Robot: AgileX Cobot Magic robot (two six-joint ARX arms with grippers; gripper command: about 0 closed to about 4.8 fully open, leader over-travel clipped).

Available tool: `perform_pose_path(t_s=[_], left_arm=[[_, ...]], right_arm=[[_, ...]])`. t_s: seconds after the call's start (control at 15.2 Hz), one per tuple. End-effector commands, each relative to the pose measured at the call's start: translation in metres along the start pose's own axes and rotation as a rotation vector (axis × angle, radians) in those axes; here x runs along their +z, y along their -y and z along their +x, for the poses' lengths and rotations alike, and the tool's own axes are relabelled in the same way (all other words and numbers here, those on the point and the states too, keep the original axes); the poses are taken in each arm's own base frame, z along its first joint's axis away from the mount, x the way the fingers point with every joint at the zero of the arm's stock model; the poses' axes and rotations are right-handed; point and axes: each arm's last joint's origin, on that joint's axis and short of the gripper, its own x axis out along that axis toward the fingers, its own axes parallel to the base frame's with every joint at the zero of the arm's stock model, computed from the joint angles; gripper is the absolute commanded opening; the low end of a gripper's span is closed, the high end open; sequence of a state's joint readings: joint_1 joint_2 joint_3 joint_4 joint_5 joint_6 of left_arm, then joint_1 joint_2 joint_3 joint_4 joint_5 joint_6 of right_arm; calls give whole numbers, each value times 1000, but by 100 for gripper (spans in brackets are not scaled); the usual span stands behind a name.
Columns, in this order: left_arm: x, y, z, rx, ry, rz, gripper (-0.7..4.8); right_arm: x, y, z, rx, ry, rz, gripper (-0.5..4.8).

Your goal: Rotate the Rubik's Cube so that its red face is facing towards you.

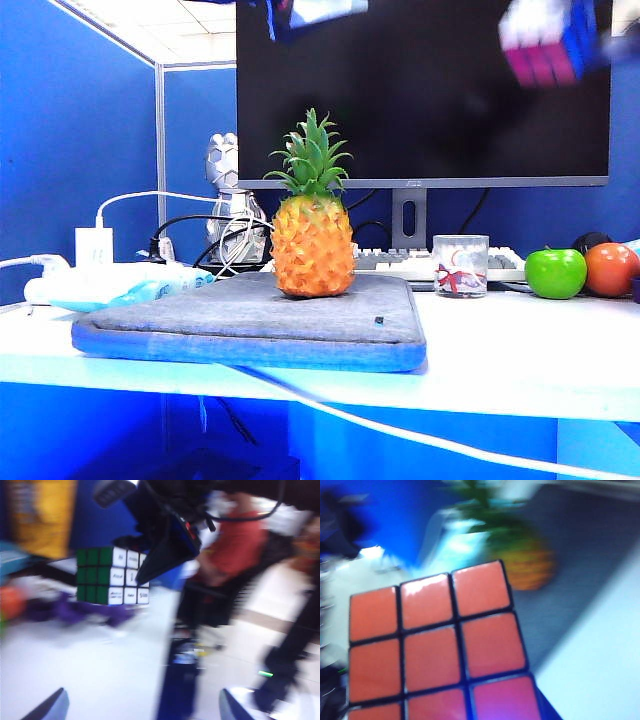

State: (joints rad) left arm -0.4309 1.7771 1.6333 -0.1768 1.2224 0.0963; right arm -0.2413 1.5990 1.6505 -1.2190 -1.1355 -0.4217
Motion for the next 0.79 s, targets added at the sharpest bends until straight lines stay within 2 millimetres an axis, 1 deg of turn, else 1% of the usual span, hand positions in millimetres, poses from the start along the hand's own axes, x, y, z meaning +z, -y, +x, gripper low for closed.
perform_pose_path(t_s=[0.07, 0.13, 0.2, 0.26, 0.33, 0.39, 0.46, 0.53, 0.59, 0.66, 0.79], left_arm=[[5, -3, -24, -111, 35, -24, 397], [6, -6, -32, -90, 42, -30, 397], [8, -10, -43, -61, 54, -36, 397], [10, -12, -47, -35, 63, -38, 397], [12, -12, -47, -23, 70, -26, 397], [14, -13, -47, 22, 78, -9, 397], [16, -16, -48, 113, 93, -4, 397], [16, -17, -47, 117, 93, -2, 397], [15, -18, -47, 117, 92, -5, 397], [14, -19, -47, 108, 90, -10, 397], [11, -18, -46, -24, 77, -24, 397]], right_arm=[[-11, -35, -4, 70, -28, -48, -4], [-10, -44, -2, 99, -25, -73, -4], [-9, -55, 4, 181, -10, -99, -4], [-9, -61, 10, 241, -8, -114, -4], [-9, -67, 19, 276, -31, -125, -5], [-9, -74, 32, 315, -69, -117, -5], [-12, -92, 55, 384, -148, -147, -5], [-15, -103, 66, 417, -190, -159, -5], [-16, -110, 72, 453, -207, -157, -5], [-18, -119, 78, 526, -218, -142, -5], [-21, -137, 88, 687, -221, -139, -5]])
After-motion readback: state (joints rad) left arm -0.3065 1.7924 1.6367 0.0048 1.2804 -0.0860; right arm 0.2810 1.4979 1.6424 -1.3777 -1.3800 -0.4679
